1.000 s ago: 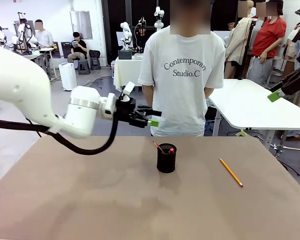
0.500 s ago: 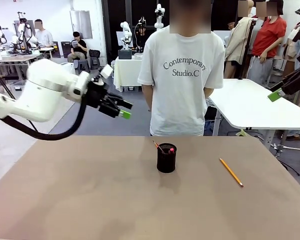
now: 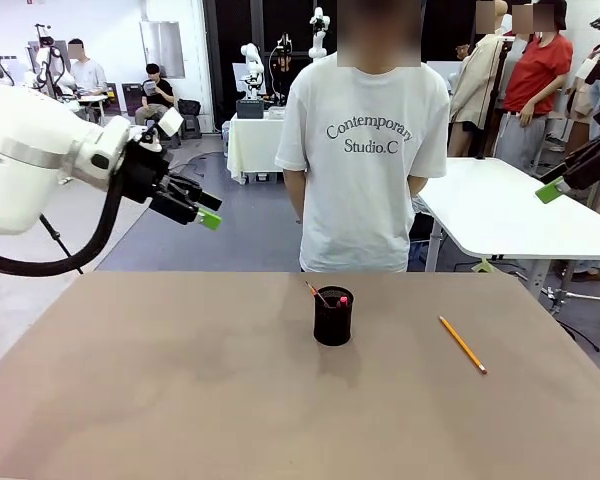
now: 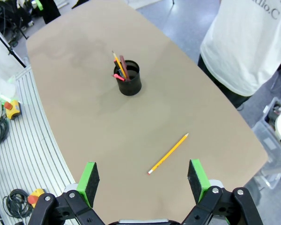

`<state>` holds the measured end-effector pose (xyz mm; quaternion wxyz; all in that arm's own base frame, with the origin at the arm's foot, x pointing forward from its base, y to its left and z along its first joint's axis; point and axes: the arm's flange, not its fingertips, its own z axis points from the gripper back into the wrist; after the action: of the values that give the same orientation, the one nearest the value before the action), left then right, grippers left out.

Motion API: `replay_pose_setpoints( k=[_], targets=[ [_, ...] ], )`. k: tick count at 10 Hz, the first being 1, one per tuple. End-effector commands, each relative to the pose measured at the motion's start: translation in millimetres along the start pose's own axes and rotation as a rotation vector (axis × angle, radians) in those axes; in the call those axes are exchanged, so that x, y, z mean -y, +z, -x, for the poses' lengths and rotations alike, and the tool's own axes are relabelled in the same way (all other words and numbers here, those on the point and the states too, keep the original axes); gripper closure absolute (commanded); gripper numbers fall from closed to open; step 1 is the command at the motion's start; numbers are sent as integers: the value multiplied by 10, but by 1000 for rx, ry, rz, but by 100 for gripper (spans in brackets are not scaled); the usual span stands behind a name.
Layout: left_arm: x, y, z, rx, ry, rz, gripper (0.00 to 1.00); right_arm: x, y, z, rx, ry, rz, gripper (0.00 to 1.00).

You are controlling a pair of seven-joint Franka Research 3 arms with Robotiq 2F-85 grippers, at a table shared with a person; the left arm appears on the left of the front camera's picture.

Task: Place the pens into the pen holder.
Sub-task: Pick up a writing instrument from the table and place it into the Pen holder.

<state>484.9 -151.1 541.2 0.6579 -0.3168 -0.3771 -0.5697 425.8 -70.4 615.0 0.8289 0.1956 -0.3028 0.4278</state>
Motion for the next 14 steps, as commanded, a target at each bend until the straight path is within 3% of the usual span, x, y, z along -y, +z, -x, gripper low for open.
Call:
replay_pose_setpoints(
  k=[1, 5, 14],
  targets=[
    [232, 221, 14, -60, 60, -55, 0, -6, 7, -25, 11, -1, 0, 0],
    [179, 637, -25, -132, 26, -146, 0, -6, 7, -25, 11, -1, 0, 0],
    [145, 663, -3, -114, 25, -133, 0, -6, 7, -25, 11, -1, 0, 0]
  ],
)
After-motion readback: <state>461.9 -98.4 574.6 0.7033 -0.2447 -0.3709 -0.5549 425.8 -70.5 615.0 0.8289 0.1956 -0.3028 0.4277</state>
